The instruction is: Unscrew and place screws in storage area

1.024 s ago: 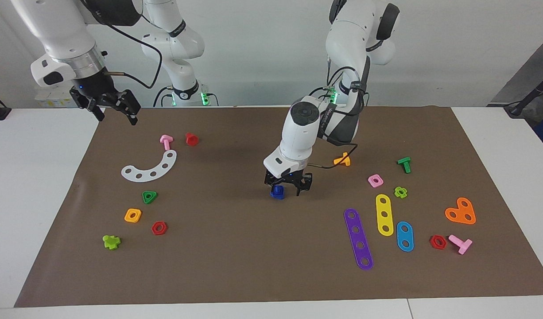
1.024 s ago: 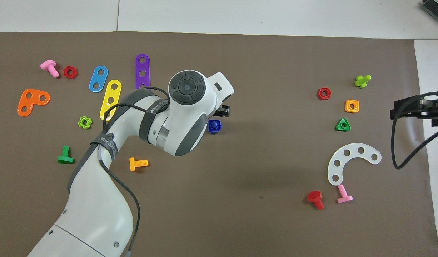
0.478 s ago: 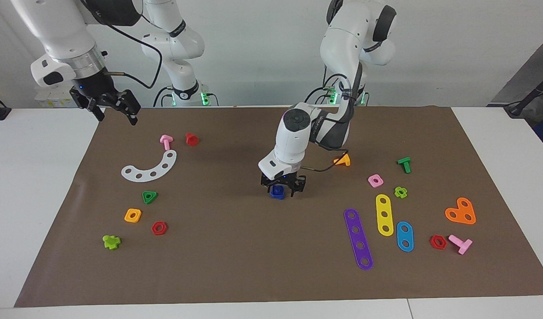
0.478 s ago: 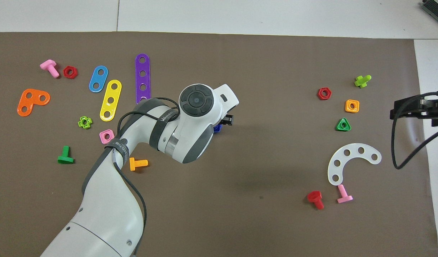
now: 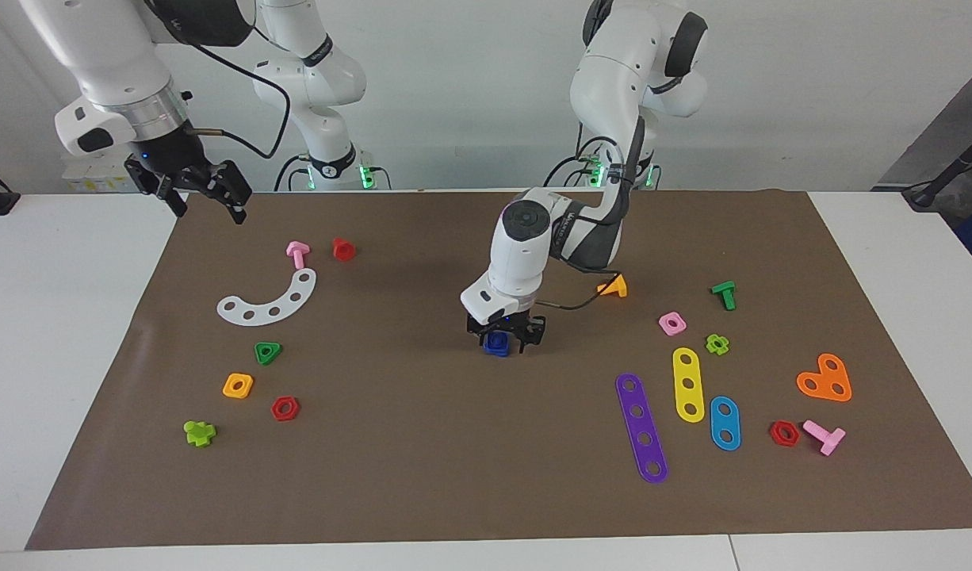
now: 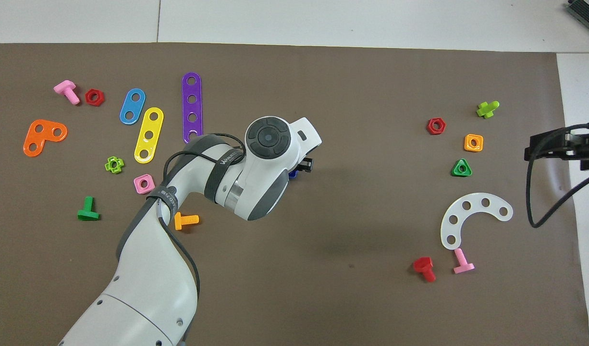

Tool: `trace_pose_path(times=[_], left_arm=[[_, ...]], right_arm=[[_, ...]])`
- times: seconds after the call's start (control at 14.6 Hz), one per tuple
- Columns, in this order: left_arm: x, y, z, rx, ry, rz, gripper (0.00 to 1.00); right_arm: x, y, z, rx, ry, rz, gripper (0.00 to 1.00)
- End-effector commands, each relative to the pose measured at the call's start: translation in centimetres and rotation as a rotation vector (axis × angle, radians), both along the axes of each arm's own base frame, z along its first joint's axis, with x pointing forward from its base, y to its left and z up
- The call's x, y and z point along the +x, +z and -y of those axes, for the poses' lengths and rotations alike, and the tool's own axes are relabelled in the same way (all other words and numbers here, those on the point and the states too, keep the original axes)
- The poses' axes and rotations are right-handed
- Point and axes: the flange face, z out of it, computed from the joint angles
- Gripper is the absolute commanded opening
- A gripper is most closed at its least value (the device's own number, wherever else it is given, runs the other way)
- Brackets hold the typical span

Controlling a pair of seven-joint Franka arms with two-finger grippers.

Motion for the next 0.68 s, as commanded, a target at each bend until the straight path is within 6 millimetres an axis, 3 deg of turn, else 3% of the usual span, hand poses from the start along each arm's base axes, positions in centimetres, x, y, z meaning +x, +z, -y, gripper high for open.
trace_pose_path(times=[0.0,0.61], left_arm=[[-0.51,-0.56,0.52,0.021,-0.024,0.019,0.82],[-1.08,-0.93,0.75,0.033,-0.033,0.005,0.73]], right_arm=[[-0.59,0.05,0.08,0.014,0.012,-0.001,1.00],[-0.59,0.05,0.08,0.014,0.012,-0.001,1.00]])
